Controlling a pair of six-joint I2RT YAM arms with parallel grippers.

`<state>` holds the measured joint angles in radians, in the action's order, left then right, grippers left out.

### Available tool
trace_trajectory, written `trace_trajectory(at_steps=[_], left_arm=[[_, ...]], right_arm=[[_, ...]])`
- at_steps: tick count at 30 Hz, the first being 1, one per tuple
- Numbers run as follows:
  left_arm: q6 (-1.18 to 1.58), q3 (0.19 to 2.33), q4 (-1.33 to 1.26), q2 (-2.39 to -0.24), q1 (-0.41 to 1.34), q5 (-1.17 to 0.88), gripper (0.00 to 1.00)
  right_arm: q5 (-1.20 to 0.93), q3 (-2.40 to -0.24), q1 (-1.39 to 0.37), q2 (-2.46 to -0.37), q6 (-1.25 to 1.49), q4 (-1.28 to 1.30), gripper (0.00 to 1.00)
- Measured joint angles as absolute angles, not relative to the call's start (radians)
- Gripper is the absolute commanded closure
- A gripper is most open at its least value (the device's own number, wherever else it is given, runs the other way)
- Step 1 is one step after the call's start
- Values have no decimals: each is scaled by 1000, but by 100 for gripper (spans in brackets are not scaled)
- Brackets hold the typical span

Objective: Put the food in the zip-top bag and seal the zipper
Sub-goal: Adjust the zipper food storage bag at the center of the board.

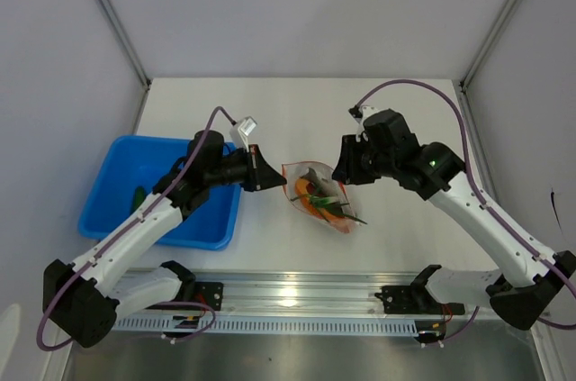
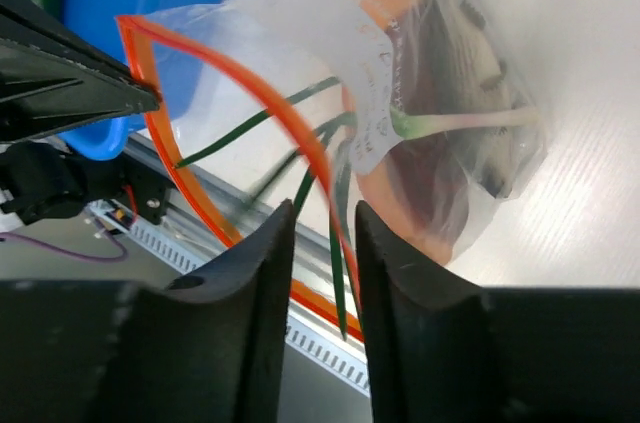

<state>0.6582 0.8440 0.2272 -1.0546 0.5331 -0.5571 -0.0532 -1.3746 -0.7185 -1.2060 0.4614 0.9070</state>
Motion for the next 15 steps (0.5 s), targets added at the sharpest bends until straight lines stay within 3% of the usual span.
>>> trace_trajectory(at_steps=[4,7,15], left_arm=[[674,855,205,-1040,534,-569,99],[682,868,202,-1033,534,-577,99],[690,881,194,-1031,537,-580,99]], right_arm=[[-83,-1406,-723,-1205,432,908,49],[-107,-1446,-741,-1199,400,907,45],[-279,-1515,-783,-1119,337,863,59]])
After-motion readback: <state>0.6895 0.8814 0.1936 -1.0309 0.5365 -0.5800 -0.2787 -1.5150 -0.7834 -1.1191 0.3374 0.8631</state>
